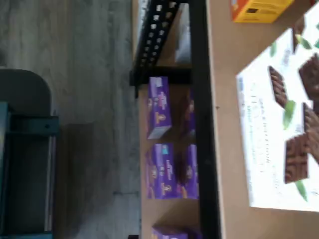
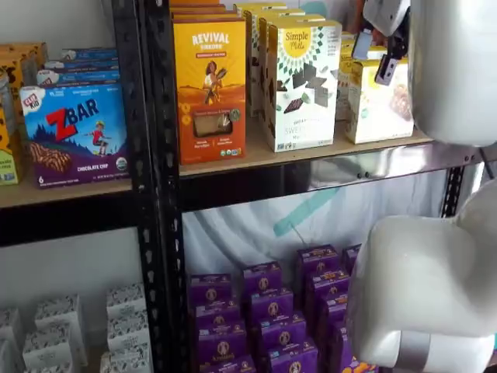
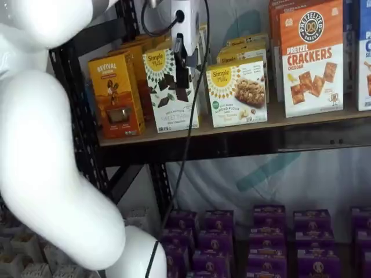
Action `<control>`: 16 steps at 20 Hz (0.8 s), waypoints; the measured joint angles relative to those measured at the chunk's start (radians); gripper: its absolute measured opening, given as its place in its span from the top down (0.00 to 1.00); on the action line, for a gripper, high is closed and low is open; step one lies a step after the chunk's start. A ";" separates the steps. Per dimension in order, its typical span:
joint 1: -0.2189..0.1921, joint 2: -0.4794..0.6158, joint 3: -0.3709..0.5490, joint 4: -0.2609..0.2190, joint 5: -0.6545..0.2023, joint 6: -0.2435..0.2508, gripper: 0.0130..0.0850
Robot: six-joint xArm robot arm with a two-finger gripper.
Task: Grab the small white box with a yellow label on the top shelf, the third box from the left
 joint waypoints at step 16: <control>0.016 0.152 -0.097 0.001 -0.058 0.000 0.00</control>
